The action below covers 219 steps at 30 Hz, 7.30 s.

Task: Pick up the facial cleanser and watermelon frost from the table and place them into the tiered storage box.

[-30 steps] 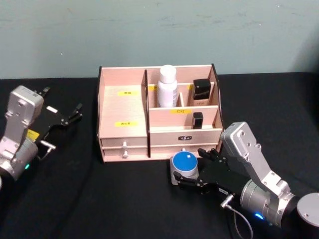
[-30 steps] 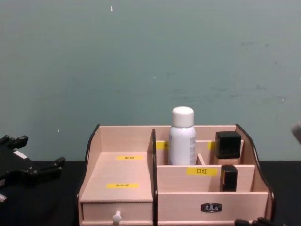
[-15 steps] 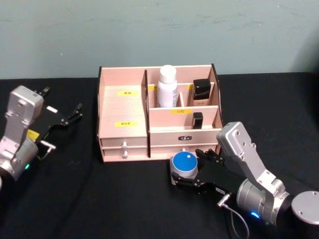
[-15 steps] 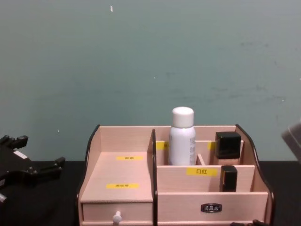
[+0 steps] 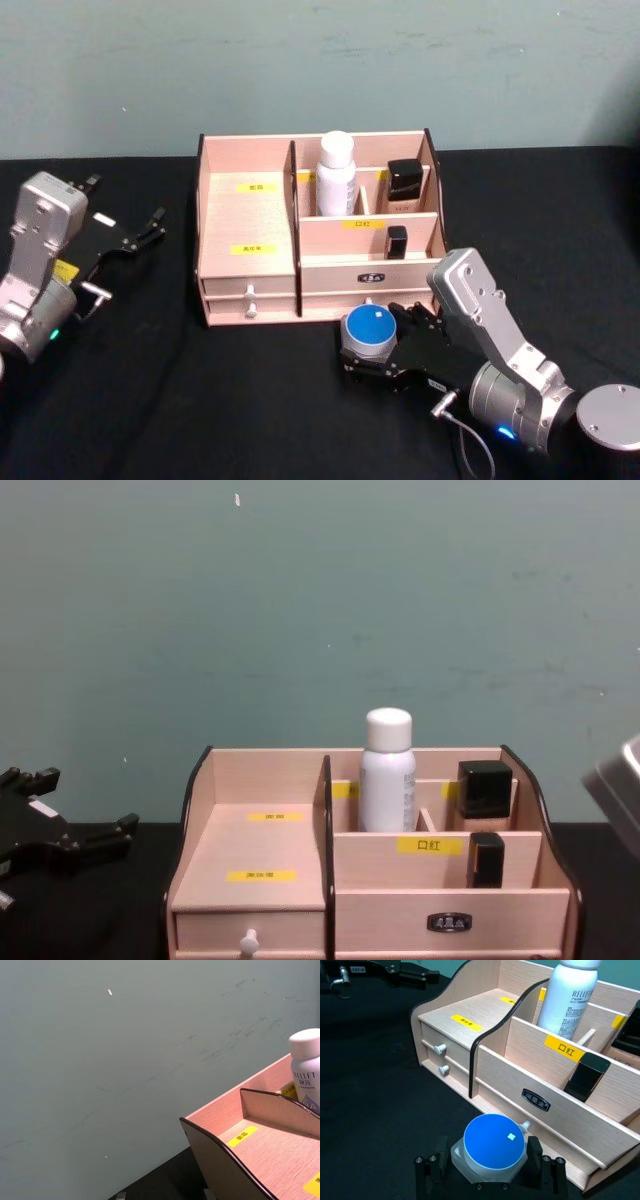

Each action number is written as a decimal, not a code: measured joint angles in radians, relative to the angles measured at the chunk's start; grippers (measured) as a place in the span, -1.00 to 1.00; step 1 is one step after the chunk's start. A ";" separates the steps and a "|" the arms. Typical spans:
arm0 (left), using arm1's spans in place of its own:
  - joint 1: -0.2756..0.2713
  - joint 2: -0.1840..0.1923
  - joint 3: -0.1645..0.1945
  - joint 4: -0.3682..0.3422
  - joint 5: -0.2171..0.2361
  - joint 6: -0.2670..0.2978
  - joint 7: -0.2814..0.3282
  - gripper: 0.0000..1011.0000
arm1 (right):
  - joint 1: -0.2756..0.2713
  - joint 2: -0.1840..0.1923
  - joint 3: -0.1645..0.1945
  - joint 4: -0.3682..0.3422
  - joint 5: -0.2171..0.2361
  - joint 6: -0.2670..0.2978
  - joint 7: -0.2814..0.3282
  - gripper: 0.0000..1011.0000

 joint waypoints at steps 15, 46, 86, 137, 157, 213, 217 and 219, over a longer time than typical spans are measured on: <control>0.000 0.000 0.000 0.000 0.000 0.000 0.000 0.98 | 0.001 0.000 -0.001 0.000 -0.005 0.001 -0.001 0.93; 0.000 0.000 0.000 0.000 0.000 0.000 0.000 0.98 | -0.002 0.002 0.004 -0.003 0.008 -0.008 0.008 0.43; 0.000 0.000 0.000 0.000 0.000 0.000 0.000 0.98 | 0.252 -0.092 -0.135 -0.021 0.023 0.055 0.041 0.43; 0.000 0.000 0.000 0.000 0.000 0.000 0.000 0.98 | 0.447 -0.232 -0.149 0.302 -0.022 0.032 0.020 0.76; 0.000 0.000 0.000 0.000 0.000 0.000 0.000 0.98 | 0.364 -0.181 -0.129 0.148 -0.062 -0.089 -0.012 0.98; 0.000 0.000 0.000 0.000 0.000 0.000 0.000 0.98 | 0.013 -0.194 0.264 0.036 -0.171 -0.241 -0.347 0.98; 0.000 0.000 0.000 0.000 0.000 0.000 0.000 0.98 | 0.013 -0.194 0.263 0.034 -0.171 -0.241 -0.348 0.98; 0.000 0.000 0.000 0.000 0.000 0.000 0.000 0.98 | 0.013 -0.194 0.263 0.033 -0.171 -0.241 -0.348 0.98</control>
